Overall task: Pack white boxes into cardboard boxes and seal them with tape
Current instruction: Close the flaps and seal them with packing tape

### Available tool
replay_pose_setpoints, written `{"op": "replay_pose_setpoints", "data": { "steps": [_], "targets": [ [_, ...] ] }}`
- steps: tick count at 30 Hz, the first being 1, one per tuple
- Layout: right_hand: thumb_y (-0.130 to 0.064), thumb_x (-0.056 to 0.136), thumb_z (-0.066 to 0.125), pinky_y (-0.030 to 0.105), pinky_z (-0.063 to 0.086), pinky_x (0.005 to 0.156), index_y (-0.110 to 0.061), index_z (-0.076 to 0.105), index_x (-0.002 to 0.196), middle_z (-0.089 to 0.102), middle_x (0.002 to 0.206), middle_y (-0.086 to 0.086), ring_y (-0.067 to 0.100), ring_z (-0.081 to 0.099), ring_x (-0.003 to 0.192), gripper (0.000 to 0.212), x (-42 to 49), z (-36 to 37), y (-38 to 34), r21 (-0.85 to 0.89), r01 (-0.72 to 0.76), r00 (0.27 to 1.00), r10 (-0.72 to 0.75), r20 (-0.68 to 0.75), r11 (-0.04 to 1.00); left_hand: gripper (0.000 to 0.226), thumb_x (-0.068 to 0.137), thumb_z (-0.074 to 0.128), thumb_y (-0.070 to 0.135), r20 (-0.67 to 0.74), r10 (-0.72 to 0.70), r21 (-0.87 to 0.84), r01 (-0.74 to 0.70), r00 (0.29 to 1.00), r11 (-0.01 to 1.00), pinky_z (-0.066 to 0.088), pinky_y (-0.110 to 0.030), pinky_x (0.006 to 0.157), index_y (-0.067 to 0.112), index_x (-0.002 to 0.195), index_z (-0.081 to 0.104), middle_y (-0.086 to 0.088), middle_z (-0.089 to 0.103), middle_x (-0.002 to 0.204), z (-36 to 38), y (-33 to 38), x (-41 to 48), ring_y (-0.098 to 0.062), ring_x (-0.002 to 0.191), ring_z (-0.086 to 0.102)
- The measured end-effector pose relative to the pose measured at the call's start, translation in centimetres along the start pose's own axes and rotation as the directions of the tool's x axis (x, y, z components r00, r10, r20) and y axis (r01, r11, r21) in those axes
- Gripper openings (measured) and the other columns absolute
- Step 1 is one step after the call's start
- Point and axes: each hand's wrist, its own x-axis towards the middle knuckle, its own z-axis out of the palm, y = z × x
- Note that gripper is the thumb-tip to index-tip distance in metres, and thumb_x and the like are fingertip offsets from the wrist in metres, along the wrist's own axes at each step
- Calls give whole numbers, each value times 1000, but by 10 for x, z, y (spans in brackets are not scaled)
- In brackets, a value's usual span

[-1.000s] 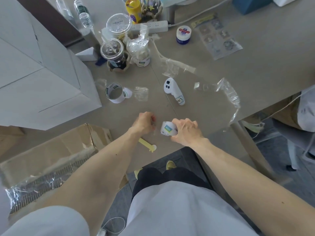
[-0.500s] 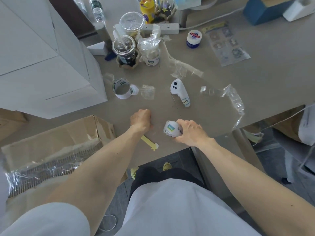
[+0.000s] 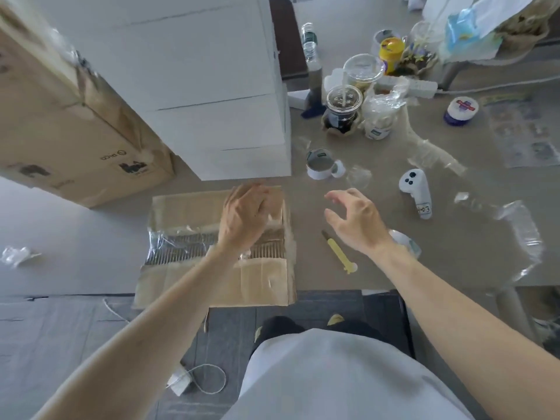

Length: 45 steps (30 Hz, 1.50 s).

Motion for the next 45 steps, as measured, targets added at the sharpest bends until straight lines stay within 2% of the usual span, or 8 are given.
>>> {"op": "replay_pose_setpoints", "data": {
  "steps": [4,10,17,23,29,35,41,45],
  "targets": [
    [-25,96,54,43,43,103,-14,55,135,52,135,6,25,48,124,40,-3,69,-78,-67,270,955,-258,148,960,39,101,48,29,116,-151,174,130,982,976,25,-55,117,22,138,53,-5,41,154,-44,-78,-42,-28,143,33],
    [-38,100,42,48,6,121,-25,25,153,7,164,6,30,9,149,57,-24,178,-145,-320,339,905,-215,366,885,56,103,30,52,251,-286,350,189,925,918,1,-59,120,35,156,22,9,10,166,-93,-134,-93,-21,153,3],
    [-48,102,29,42,0,122,-26,14,156,-1,164,6,28,0,151,60,-27,194,-131,-494,301,944,-181,276,816,59,102,31,56,345,-337,152,302,876,941,41,-49,107,41,156,13,17,-4,165,-117,-172,-96,-30,145,31],
    [-67,94,18,46,-2,122,-21,-3,156,-16,161,16,34,-14,149,80,-28,164,-99,-559,-3,992,72,101,829,73,99,52,44,303,-311,-101,355,901,929,37,-39,106,32,158,12,3,-7,167,-119,-176,-98,-18,150,15],
    [-71,86,43,46,8,121,-9,-9,154,-16,160,20,30,-11,150,106,-30,154,-102,-339,-123,989,145,39,933,94,97,56,47,370,-453,-168,538,811,826,34,-27,91,24,157,-13,-10,44,151,-118,-178,-94,-34,125,51],
    [-66,90,43,40,16,118,-15,-11,155,-12,163,10,24,-3,151,99,-31,146,-95,-86,-252,966,256,37,964,60,92,61,50,362,-559,-214,650,746,729,41,-31,83,27,141,36,5,59,118,-114,-182,-94,-23,107,59],
    [-69,83,54,46,36,111,-24,18,151,51,143,0,23,47,130,89,-20,138,-68,216,-404,911,370,183,889,46,93,59,54,380,-601,-229,701,703,675,47,-33,80,25,127,49,5,64,113,-110,-187,-90,-19,101,61],
    [-36,93,63,39,44,105,-24,38,134,65,118,-4,3,64,103,50,-14,140,-53,464,-376,925,297,237,802,47,89,58,63,472,-620,-329,778,627,536,56,-37,81,28,121,60,3,71,108,-110,-189,-85,-20,100,68]
  ]
}}
